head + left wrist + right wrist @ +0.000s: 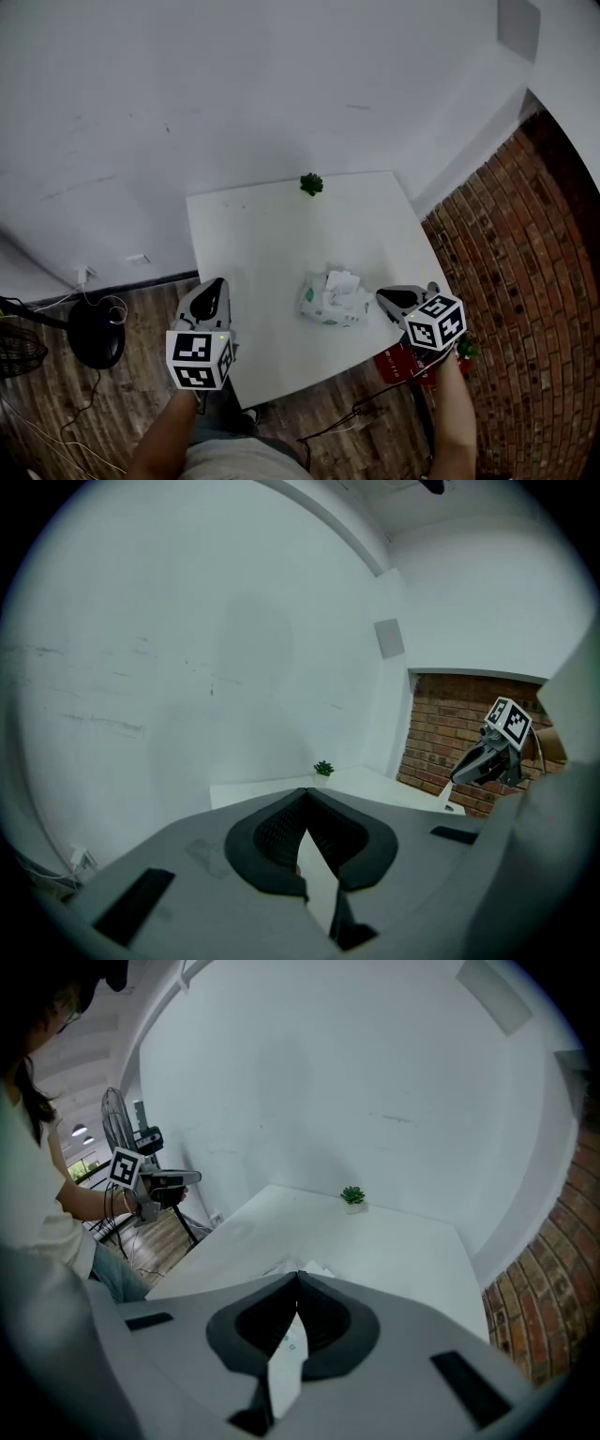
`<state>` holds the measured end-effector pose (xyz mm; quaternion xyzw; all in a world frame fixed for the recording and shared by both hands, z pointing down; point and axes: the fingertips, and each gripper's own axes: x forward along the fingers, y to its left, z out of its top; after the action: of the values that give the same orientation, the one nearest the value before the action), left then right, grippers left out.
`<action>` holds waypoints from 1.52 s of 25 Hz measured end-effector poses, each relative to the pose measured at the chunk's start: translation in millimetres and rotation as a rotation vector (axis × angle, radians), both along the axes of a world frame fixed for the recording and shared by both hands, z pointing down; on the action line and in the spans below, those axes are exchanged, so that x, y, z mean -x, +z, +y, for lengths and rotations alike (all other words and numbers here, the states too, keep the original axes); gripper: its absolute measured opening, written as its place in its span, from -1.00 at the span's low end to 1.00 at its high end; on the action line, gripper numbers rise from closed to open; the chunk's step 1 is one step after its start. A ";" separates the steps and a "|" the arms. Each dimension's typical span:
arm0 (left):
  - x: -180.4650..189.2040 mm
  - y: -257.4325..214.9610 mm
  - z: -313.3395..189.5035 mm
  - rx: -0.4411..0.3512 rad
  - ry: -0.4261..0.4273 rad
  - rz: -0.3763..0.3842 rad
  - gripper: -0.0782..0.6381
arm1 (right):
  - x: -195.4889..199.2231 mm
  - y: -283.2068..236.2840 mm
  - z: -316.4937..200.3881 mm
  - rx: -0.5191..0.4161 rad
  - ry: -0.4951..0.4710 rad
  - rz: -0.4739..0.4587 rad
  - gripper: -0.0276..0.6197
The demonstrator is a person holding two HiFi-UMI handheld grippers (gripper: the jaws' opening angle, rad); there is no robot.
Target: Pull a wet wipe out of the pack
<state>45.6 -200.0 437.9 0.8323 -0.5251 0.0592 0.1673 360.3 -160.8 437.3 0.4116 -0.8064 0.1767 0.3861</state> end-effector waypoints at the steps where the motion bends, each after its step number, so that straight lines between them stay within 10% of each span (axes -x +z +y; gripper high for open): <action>1: -0.1 -1.5 -0.1 -0.004 -0.001 0.002 -0.78 | -0.5 -2.3 0.2 -0.005 0.003 0.001 -0.91; 38: -14.0 -31.5 0.5 -0.065 0.010 0.048 -0.78 | -6.1 -71.7 13.4 -0.181 0.076 0.020 -0.91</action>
<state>59.6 -199.5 406.5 0.8412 -0.5183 0.0232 0.1526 366.4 -147.4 365.6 0.4768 -0.7991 0.1133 0.3482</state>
